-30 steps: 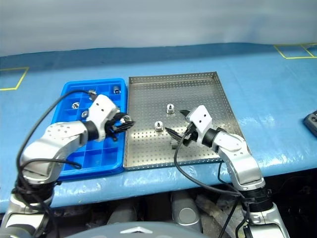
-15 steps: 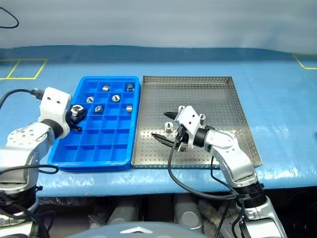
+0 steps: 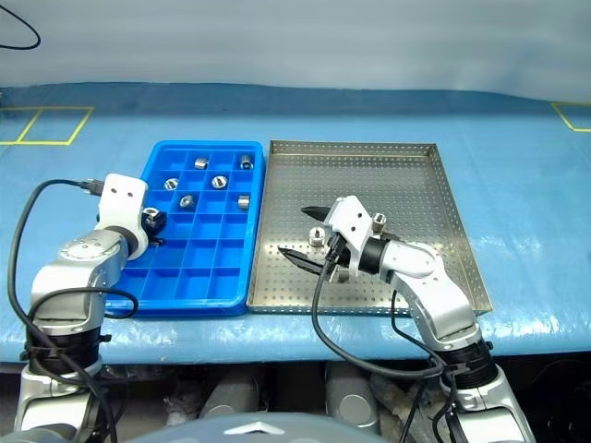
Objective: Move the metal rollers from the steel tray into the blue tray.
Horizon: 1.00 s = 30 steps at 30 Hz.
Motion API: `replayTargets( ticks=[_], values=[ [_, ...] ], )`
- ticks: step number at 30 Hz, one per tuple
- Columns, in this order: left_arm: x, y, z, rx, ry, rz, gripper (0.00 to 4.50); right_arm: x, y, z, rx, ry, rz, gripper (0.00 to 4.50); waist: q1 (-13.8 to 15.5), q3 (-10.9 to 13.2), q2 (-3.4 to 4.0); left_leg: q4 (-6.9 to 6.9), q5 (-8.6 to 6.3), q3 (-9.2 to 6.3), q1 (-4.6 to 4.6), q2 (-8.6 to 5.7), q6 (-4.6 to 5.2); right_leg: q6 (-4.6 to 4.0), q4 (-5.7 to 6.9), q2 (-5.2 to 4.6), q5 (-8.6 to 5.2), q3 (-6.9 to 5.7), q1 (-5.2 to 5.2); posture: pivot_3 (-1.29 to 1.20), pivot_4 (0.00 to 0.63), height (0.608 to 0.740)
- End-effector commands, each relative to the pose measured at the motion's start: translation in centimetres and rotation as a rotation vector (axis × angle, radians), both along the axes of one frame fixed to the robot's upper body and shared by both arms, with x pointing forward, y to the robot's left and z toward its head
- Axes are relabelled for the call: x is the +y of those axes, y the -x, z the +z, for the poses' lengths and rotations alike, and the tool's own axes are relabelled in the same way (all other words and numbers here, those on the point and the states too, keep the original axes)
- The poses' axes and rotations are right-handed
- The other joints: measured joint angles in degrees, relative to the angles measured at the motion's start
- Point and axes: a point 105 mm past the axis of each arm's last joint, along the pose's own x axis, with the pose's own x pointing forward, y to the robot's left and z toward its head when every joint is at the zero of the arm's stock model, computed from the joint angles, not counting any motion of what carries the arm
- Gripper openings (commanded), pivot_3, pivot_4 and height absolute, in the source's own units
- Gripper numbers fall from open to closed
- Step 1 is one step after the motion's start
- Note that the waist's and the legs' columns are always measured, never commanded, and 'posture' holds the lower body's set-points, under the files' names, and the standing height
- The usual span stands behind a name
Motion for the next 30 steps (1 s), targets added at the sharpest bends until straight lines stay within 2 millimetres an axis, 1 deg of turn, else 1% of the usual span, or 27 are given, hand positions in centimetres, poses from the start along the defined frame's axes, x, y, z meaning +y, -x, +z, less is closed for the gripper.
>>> replayTargets(
  ticks=[1,3,5,6,9,12,13,14,15,17,19,22,25,27,30],
  values=[
    [0.2,-0.1,0.9,-0.039,-0.04,-0.006,3.04,-0.2,0.2,1.2,-0.042,-0.021,-0.006,4.5,-0.1,0.0,0.0,0.0,0.0,0.0,0.0,0.0,0.0,0.0,0.0,0.0,0.0,0.0,0.0,-0.09,0.15,0.74],
    [0.6,0.0,1.3,-0.058,-0.054,0.014,3.67,-0.3,0.1,1.2,-0.043,-0.02,-0.015,4.5,-0.1,0.0,0.0,0.01,0.0,0.01,0.0,0.0,0.0,0.0,0.0,0.0,0.0,0.01,0.01,-0.09,0.15,0.74],
    [0.9,0.0,2.1,-0.095,-0.062,0.043,4.36,-0.3,-0.1,1.2,-0.045,-0.019,-0.019,4.5,0.0,0.0,0.0,0.01,0.01,0.01,0.01,-0.01,-0.01,0.0,0.01,0.01,0.0,0.0,0.01,-0.09,0.15,0.74],
    [0.8,0.0,2.8,-0.126,-0.048,0.042,4.47,-0.4,-0.1,1.3,-0.046,-0.019,-0.02,4.5,0.0,0.0,0.0,0.01,0.01,0.0,0.0,0.0,-0.01,0.0,0.01,0.01,0.0,-0.01,0.01,-0.08,0.15,0.74],
    [-0.7,-0.4,4.7,-0.213,-0.017,-0.012,4.47,-0.4,-0.3,1.4,-0.054,-0.017,-0.027,4.5,0.1,0.0,0.0,0.01,0.01,-0.01,0.0,-0.01,-0.01,0.0,0.01,0.0,0.0,-0.01,0.01,-0.08,0.15,0.74],
    [-6.5,-0.9,7.1,-0.319,0.142,-0.271,4.47,-0.7,-0.4,1.6,-0.065,-0.015,-0.046,4.5,0.6,0.0,-0.01,0.04,0.01,-0.04,-0.05,-0.04,-0.01,-0.02,-0.02,-0.01,0.02,-0.07,0.03,-0.1,0.15,0.74],
    [-7.6,-0.8,7.4,-0.332,0.168,-0.324,4.47,-0.7,-0.5,1.6,-0.067,-0.014,-0.05,4.5,0.7,0.0,-0.02,0.08,0.01,-0.08,-0.1,-0.05,-0.01,-0.06,-0.02,-0.02,0.04,-0.11,0.03,-0.1,0.15,0.74],
    [-9.5,-0.7,7.5,-0.326,0.208,-0.416,4.47,-0.9,-0.5,1.6,-0.071,-0.009,-0.058,4.5,0.6,0.0,-0.02,0.1,0.01,-0.09,-0.11,-0.07,-0.01,-0.16,-0.03,-0.03,0.11,-0.12,0.04,-0.12,0.15,0.74],
    [-12.0,-0.4,7.2,-0.294,0.245,-0.536,4.47,-1.3,-0.5,1.7,-0.078,-0.001,-0.076,4.5,0.5,0.0,-0.01,0.1,0.0,-0.07,-0.1,-0.07,0.0,-0.17,-0.03,-0.03,0.12,-0.1,0.03,-0.13,0.15,0.74],
    [-15.6,0.2,6.2,-0.22,0.261,-0.715,4.47,-2.1,-0.7,1.7,-0.091,0.016,-0.121,4.5,0.2,0.0,0.0,0.09,0.0,-0.02,-0.1,-0.08,0.0,-0.14,-0.03,-0.01,0.1,-0.09,0.03,-0.15,0.15,0.74],
    [-17.8,0.4,4.4,-0.138,0.246,-0.81,4.47,-3.2,-0.8,1.7,-0.102,0.04,-0.176,4.5,-0.4,0.0,0.0,0.08,0.0,0.06,-0.1,-0.08,0.01,-0.03,-0.03,0.01,0.02,-0.08,0.03,-0.18,0.15,0.74],
    [-19.2,-0.1,2.1,-0.045,0.238,-0.858,4.47,-4.9,-1.1,1.4,-0.109,0.082,-0.262,4.5,-1.6,0.0,0.02,0.07,0.0,0.2,-0.08,-0.04,0.02,0.01,-0.01,0.08,-0.01,-0.01,0.01,-0.21,0.15,0.74],
    [-19.5,-1.1,0.0,0.021,0.226,-0.846,4.47,-6.4,-1.1,1.1,-0.106,0.116,-0.332,4.5,-3.0,0.0,0.02,0.08,0.01,0.29,-0.04,-0.01,0.01,0.02,0.02,0.16,-0.02,0.05,0.02,-0.23,0.15,0.74],
    [-19.4,-1.7,-1.2,0.053,0.209,-0.831,4.47,-6.9,-0.9,0.9,-0.101,0.119,-0.355,4.5,-3.9,0.0,0.02,0.08,0.01,0.37,0.03,0.0,0.01,0.03,0.03,0.22,-0.02,0.14,0.08,-0.25,0.15,0.74],
    [-19.5,-2.0,-2.2,0.084,0.192,-0.831,4.47,-7.0,-0.7,0.9,-0.099,0.116,-0.365,4.5,-5.1,0.0,0.02,0.09,0.0,0.46,0.03,0.0,0.04,0.07,0.02,0.24,-0.01,0.24,0.08,-0.26,0.15,0.74]
  ],
)
